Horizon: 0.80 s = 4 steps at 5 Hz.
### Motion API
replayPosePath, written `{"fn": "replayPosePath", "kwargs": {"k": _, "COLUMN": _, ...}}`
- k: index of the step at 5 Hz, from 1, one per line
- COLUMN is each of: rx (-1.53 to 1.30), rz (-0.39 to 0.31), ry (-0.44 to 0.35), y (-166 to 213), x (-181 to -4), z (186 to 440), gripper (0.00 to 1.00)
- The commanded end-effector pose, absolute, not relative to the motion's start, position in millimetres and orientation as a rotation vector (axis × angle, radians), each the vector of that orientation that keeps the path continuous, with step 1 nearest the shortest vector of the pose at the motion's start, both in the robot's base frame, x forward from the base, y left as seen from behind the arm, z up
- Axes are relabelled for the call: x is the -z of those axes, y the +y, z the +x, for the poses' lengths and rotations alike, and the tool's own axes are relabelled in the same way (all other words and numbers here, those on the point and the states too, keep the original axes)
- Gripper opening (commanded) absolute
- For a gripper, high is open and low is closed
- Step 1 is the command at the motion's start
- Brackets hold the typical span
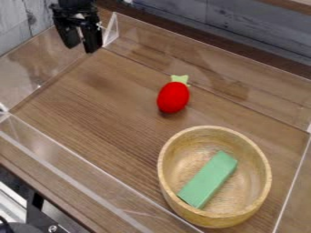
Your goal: Move the red object to the right side of the table
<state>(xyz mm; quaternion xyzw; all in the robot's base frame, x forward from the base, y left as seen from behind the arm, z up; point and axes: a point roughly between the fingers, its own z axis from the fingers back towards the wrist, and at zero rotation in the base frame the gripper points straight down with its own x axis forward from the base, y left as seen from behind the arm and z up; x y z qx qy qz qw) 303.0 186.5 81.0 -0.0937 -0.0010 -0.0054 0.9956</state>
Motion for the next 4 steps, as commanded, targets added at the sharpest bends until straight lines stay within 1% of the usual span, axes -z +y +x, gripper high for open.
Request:
{"fn": "replayPosePath", "kwargs": {"k": 1, "rx": 0.058, "rz": -0.164, "ry": -0.026, "y": 170.3, "x": -92.1, "z": 305.7, "gripper": 1.0}}
{"fn": "replayPosePath", "kwargs": {"k": 2, "rx": 0.118, "rz": -0.162, "ry": -0.026, "y": 147.2, "x": -91.4, "z": 303.8, "gripper": 1.0}}
{"fn": "replayPosePath", "kwargs": {"k": 4, "rx": 0.269, "rz": -0.154, "ry": -0.039, "y": 91.4, "x": -93.4, "z": 310.9, "gripper": 1.0}}
